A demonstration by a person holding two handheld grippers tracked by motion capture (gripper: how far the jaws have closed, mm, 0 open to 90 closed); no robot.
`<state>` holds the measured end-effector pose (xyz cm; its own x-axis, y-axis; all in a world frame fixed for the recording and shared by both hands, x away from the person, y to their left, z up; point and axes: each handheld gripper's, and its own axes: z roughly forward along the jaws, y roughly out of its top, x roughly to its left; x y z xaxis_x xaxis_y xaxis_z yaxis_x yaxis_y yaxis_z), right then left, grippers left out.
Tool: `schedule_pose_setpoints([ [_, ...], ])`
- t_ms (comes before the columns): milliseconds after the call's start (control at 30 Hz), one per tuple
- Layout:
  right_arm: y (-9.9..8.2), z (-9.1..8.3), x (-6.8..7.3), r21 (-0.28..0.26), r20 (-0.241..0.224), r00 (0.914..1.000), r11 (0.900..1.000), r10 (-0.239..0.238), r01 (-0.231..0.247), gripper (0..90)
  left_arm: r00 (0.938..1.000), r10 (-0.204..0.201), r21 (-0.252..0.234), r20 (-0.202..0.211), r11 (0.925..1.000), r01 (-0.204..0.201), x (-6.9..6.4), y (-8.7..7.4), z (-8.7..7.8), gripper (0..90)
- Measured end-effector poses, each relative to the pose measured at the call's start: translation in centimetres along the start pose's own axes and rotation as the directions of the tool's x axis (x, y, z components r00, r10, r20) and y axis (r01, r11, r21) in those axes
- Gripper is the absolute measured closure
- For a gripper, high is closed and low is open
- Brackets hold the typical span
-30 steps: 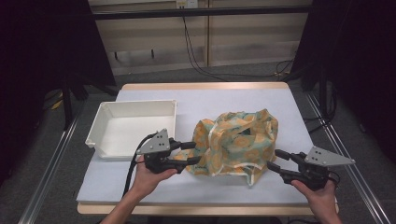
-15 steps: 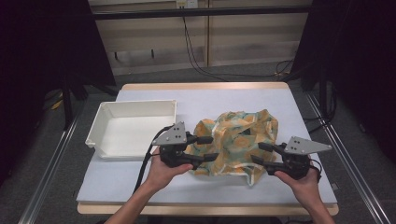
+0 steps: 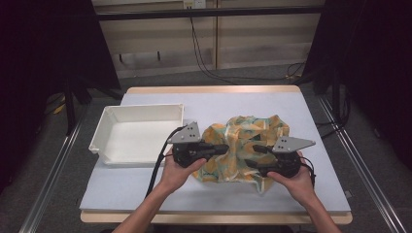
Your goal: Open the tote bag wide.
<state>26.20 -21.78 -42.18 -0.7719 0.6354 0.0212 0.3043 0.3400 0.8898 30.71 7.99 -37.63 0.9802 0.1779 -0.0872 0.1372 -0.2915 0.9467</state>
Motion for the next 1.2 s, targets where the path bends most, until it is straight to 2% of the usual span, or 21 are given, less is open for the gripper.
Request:
schedule_pose_setpoints([
  [33, -0.2, 0.1, -0.1, 0.004, -0.003, 1.0, 1.0, 0.009, -0.009, 42.7, 0.9999, 0.005, 0.001, -0.015, 1.0, -0.005, 0.1, 0.0, -0.1, 90.0],
  [100, -0.3, 0.3, -0.2, 0.006, 0.0, 1.0, 0.9999, 0.008, -0.008, 43.0, 0.9998, 0.0, 0.0, -0.018, 1.0, 0.0, 0.2, -0.1, -0.2, 90.0],
  [167, -0.8, 0.7, -0.4, 0.03, 0.0, 1.0, 0.9995, 0.008, -0.008, 45.4, 0.9994, -0.017, -0.007, -0.03, 0.9998, 0.017, 0.6, -0.3, -0.3, 90.0],
  [233, -0.9, 0.8, -0.4, 0.037, 0.003, 0.9999, 0.9993, 0.01, -0.01, 46.9, 0.9995, -0.02, -0.008, -0.025, 0.9998, 0.02, 0.8, -0.4, -0.3, 90.0],
  [267, -1.0, 0.9, -0.4, 0.045, 0.0, 1.0, 0.999, 0.01, -0.01, 50.1, 0.9991, -0.027, -0.004, -0.034, 0.9996, 0.026, 0.9, -0.5, -0.3, 90.0],
  [300, -1.2, 1.2, -0.5, 0.06, 0.013, 0.9999, 0.9982, 0.002, -0.003, 58.6, 0.9988, -0.03, -0.001, -0.038, 0.9995, 0.03, 1.1, -0.6, -0.3, 90.0],
  [500, -1.6, 1.4, -0.9, 0.059, -0.019, 0.9994, 0.9979, 0.028, -0.027, 89.2, 0.9972, -0.054, -0.007, -0.052, 0.9986, 0.053, 1.8, -1.1, -0.6, 88.6],
  [667, -1.6, 1.1, -0.7, 0.062, -0.049, 0.9983, 0.9977, 0.03, -0.026, 90.0, 0.9971, -0.045, -0.036, -0.061, 0.9984, 0.043, 1.2, -0.4, -1.7, 82.2],
  [700, -1.5, 0.7, -0.3, 0.051, -0.06, 0.9979, 0.9985, 0.025, -0.022, 90.0, 0.9988, -0.013, -0.043, -0.046, 0.999, 0.011, 0.6, 0.3, -2.4, 76.7],
  [767, -1.3, 0.3, -0.1, 0.042, -0.066, 0.9975, 0.9989, 0.025, -0.022, 90.0, 0.9989, 0.0, -0.046, -0.048, 0.999, -0.002, 0.2, 0.6, -2.6, 72.9],
  [800, -1.2, 0.1, 0.0, 0.038, -0.062, 0.9978, 0.9991, 0.022, -0.02, 90.0, 0.9991, 0.023, -0.07, -0.037, 0.9972, -0.025, -0.6, 1.3, -3.0, 69.8],
  [900, -1.2, -0.1, 0.0, 0.027, -0.064, 0.9977, 0.9994, 0.023, -0.021, 90.0, 0.9986, 0.045, -0.073, -0.027, 0.9962, -0.047, -1.3, 2.1, -3.1, 65.5],
  [933, -1.2, -0.2, 0.0, 0.025, -0.062, 0.9977, 0.9993, 0.029, -0.027, 90.0, 0.9983, 0.056, -0.077, -0.013, 0.9953, -0.057, -1.6, 2.4, -2.9, 65.5],
  [967, -1.1, -0.3, 0.0, 0.023, -0.062, 0.9977, 0.9994, 0.028, -0.027, 90.0, 0.9977, 0.068, -0.075, 0.003, 0.9949, -0.067, -1.9, 2.7, -2.6, 60.9],
  [1000, -1.1, -0.3, 0.0, 0.023, -0.062, 0.9977, 0.9994, 0.028, -0.027, 90.0, 0.9977, 0.068, -0.075, 0.003, 0.9949, -0.067, -1.9, 2.7, -2.6, 58.4],
  [1033, -1.1, -0.2, 0.1, 0.023, -0.062, 0.9977, 0.9994, 0.027, -0.026, 90.0, 0.9973, 0.073, -0.059, 0.006, 0.9956, -0.073, -2.2, 2.9, -1.8, 55.0],
  [1067, -1.1, -0.2, 0.1, 0.023, -0.066, 0.9975, 0.9994, 0.026, -0.025, 90.0, 0.9973, 0.073, -0.059, 0.006, 0.9956, -0.073, -2.2, 2.9, -1.8, 51.2],
  [1100, -1.1, -0.1, 0.1, 0.024, -0.067, 0.9975, 0.9994, 0.025, -0.024, 90.0, 0.9976, 0.067, -0.061, 0.017, 0.996, -0.066, -2.3, 3.0, -1.1, 48.0],
  [1133, -1.1, 0.0, 0.1, 0.025, -0.067, 0.9975, 0.9994, 0.025, -0.024, 90.0, 0.9976, 0.067, -0.061, 0.017, 0.996, -0.066, -2.3, 3.0, -1.1, 47.7],
  [1167, -1.1, 0.0, 0.1, 0.025, -0.067, 0.9975, 0.9994, 0.025, -0.024, 90.0, 0.9972, 0.073, -0.057, 0.017, 0.9958, -0.072, -2.3, 3.1, -0.8, 47.7],
  [1200, -1.1, 0.1, 0.1, 0.027, -0.072, 0.997, 0.9993, 0.029, -0.027, 90.0, 0.9957, 0.093, -0.029, 0.007, 0.9953, -0.092, -2.4, 3.3, 0.0, 42.0],
])
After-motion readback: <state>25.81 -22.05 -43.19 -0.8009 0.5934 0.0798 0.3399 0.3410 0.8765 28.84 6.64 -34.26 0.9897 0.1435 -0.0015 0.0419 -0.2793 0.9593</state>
